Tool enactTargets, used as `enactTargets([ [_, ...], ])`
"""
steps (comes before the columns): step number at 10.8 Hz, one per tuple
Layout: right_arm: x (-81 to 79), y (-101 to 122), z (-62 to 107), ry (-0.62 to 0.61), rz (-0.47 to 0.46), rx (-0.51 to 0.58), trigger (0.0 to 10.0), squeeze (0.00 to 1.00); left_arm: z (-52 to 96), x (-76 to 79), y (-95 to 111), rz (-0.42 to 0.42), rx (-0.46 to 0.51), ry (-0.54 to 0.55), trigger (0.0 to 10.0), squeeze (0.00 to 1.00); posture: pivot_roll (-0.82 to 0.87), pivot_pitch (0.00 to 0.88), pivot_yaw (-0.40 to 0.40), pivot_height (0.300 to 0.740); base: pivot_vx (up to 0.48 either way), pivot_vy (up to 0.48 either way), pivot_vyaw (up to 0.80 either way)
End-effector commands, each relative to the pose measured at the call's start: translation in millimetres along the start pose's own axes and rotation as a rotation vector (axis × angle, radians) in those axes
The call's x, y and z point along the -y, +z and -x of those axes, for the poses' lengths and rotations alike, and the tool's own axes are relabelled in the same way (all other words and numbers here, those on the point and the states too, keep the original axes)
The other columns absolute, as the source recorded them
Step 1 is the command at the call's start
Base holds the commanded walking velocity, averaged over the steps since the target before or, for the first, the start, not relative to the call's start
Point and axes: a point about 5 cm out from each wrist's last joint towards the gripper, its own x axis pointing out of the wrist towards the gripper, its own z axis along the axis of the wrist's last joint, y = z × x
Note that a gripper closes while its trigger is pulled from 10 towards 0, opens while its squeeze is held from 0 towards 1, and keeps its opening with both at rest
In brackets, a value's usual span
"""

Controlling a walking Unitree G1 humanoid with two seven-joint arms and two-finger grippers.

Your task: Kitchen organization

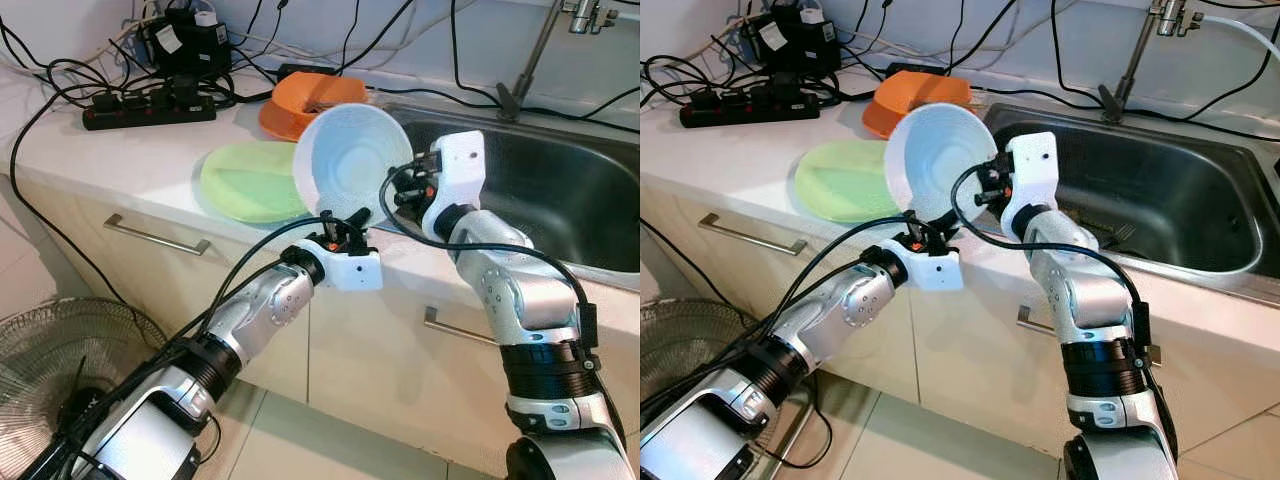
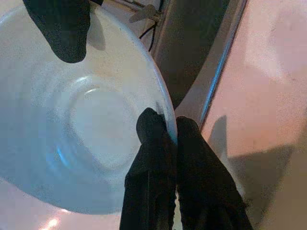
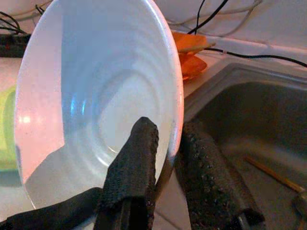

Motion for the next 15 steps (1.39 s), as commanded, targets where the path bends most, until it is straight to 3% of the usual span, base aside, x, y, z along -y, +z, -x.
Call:
enactTargets([
  [1, -1.5, -2, -1.2, 0.012, 0.013, -0.008, 0.0, 0.00, -4.0, -16.8, 5, -0.038, 0.029, 0.062, 10.0, 0.00, 0.15, 0.027, -0.008, 0.740, 0.000, 0.000, 0.00],
  [3, -2.8, -4, -1.0, 0.014, 0.010, -0.014, 0.0, 0.00, -4.5, -20.8, 4, -0.054, 0.019, 0.090, 10.0, 0.00, 0.15, 0.026, -0.009, 0.740, 0.000, 0.000, 0.00],
  [4, -3.2, -6, -1.1, 0.011, 0.009, -0.021, 0.0, 0.00, -4.4, -24.3, 3, -0.048, 0.012, 0.112, 10.0, 1.00, 0.16, 0.027, -0.009, 0.740, 0.000, 0.000, 0.00],
  [8, -2.1, -11, -3.7, -0.040, -0.032, -0.021, 0.0, 0.00, -3.9, -30.1, 6, -0.012, 0.026, 0.163, 10.0, 1.00, 0.16, 0.028, -0.013, 0.740, 0.000, 0.000, 0.00],
  [10, 11.9, -11, -5.2, -0.166, -0.103, 0.002, 0.0, 0.00, -3.4, -28.9, 7, -0.018, 0.033, 0.163, 10.0, 1.00, 0.16, 0.031, -0.013, 0.740, 0.000, 0.000, 0.00],
  [11, 23.0, -8, -6.4, -0.248, -0.167, 0.032, 0.0, 0.00, -3.0, -27.9, 7, -0.017, 0.034, 0.160, 10.0, 0.00, 0.16, 0.030, -0.013, 0.740, 0.000, 0.000, 0.00],
  [13, 31.9, -4, -6.3, -0.310, -0.209, 0.057, 0.0, 0.00, -3.2, -26.7, 8, -0.010, 0.038, 0.155, 10.0, 0.00, 0.16, 0.029, -0.012, 0.740, 0.000, 0.000, 0.00],
  [15, 61.9, -1, -2.0, -0.509, -0.269, 0.101, 0.0, 0.00, -3.4, -22.7, 11, 0.016, 0.045, 0.144, 10.0, 0.00, 0.16, 0.028, -0.015, 0.740, 0.000, 0.000, 0.00],
])
